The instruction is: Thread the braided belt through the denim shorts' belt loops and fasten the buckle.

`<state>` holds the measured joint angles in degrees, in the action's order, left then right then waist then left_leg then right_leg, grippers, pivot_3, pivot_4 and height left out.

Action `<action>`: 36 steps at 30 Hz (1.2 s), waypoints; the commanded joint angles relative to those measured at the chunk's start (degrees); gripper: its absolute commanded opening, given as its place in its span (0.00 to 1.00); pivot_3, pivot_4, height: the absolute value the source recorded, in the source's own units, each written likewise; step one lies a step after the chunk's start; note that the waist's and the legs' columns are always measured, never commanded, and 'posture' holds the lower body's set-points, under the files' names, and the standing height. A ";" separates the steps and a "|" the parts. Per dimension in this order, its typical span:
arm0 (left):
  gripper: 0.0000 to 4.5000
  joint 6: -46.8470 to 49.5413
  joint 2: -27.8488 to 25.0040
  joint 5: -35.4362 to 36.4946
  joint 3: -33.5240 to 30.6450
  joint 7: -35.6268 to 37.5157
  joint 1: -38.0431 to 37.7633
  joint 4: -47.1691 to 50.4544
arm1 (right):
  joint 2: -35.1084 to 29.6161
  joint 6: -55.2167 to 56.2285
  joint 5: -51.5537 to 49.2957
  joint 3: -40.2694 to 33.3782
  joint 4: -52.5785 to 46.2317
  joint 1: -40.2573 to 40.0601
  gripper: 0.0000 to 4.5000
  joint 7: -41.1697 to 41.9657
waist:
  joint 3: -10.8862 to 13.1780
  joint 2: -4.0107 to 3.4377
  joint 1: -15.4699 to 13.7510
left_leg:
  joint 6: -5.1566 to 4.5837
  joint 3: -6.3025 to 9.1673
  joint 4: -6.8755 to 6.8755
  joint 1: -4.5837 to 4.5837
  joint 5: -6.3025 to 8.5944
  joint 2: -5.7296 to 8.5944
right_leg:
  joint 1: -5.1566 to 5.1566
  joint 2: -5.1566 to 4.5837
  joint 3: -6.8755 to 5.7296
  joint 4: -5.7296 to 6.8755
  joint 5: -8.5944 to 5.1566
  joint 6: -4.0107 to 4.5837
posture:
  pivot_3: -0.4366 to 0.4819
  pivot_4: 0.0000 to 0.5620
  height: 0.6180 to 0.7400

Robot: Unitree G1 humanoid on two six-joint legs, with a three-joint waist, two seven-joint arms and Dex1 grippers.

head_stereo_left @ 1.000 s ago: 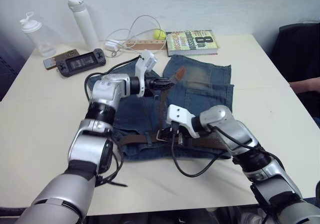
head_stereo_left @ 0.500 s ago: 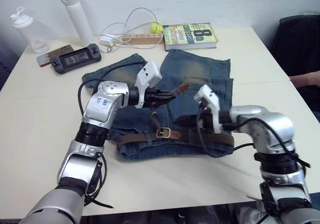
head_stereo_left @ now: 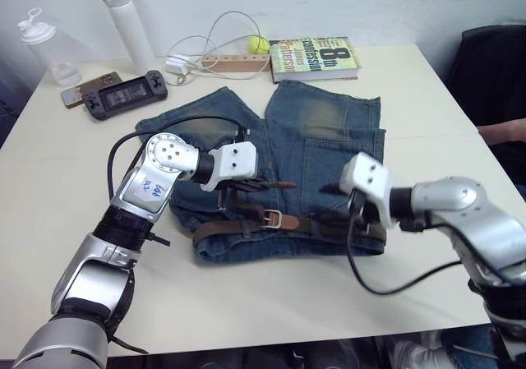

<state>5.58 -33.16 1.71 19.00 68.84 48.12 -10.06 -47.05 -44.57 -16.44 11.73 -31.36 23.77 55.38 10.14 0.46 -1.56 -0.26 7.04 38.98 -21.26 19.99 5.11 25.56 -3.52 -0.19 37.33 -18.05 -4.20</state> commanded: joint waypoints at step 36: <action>0.00 -36.04 -5.56 -15.78 4.28 -0.28 11.72 -22.79 | 15.08 18.29 21.40 4.27 6.33 -4.10 0.01 -17.64 | 0.04 0.09 0.31 | -0.03 -0.03 0.15 0.06 -0.01 0.11 | 0.06 0.04 0.14 0.27 0.01 -0.02 | 0.48 0.27 0.95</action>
<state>-29.01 -38.58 -13.41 23.56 68.39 58.00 -32.71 -31.70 -26.38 4.43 18.61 -23.18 19.18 39.12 10.18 0.55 -1.26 -0.29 7.01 39.14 -21.21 19.98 5.23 25.62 -3.48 -0.06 37.60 -18.04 -4.23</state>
